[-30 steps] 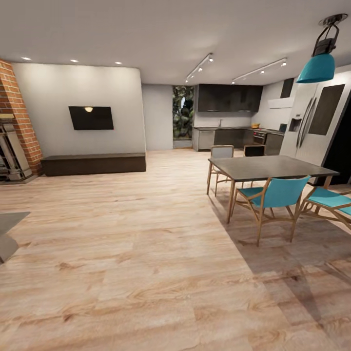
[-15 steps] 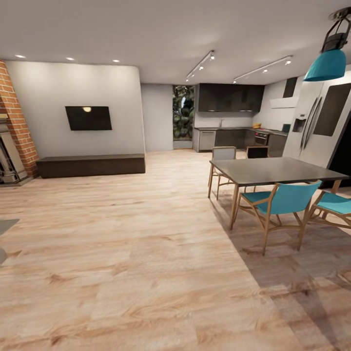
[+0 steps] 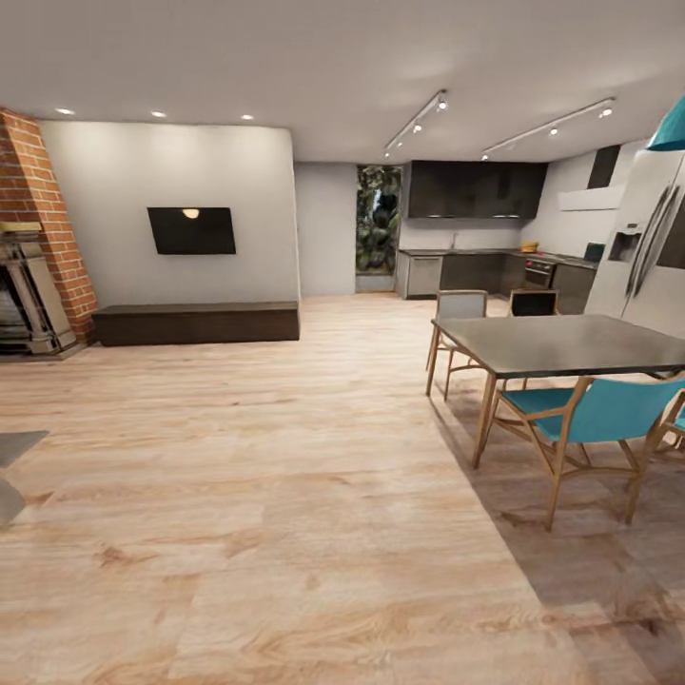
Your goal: In the kitchen, take the popcorn bag from the countertop, put it into the microwave, and heat it until the popcorn is cooked so the cooked popcorn ends up inside the bag.
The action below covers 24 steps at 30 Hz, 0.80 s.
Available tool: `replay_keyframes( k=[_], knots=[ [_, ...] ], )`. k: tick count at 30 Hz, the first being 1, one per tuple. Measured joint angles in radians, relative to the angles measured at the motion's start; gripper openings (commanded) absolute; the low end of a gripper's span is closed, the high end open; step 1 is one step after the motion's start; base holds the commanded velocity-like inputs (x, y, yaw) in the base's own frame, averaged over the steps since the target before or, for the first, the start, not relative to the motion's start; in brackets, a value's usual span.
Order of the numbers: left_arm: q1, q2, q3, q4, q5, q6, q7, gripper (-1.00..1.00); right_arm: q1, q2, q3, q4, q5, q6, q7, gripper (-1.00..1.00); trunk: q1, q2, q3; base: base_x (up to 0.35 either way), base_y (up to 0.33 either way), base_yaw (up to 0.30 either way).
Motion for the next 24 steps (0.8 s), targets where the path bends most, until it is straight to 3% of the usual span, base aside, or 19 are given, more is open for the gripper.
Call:
replay_keyframes(
  k=[9,24],
  knots=[
    [0.0,0.0,0.0,0.0,0.0,0.0,0.0,1.0,0.0,0.0,0.0,0.0,0.0,0.0,0.0,1.0,0.0,0.0,0.0,0.311,0.0,0.242],
    [0.0,-0.002,0.0,0.0,0.0,0.001,0.0,1.0,0.0,0.001,0.0,0.001,0.001,0.001,0.0,1.0,0.0,0.0,0.0,0.31,0.0,0.011]
  ],
)
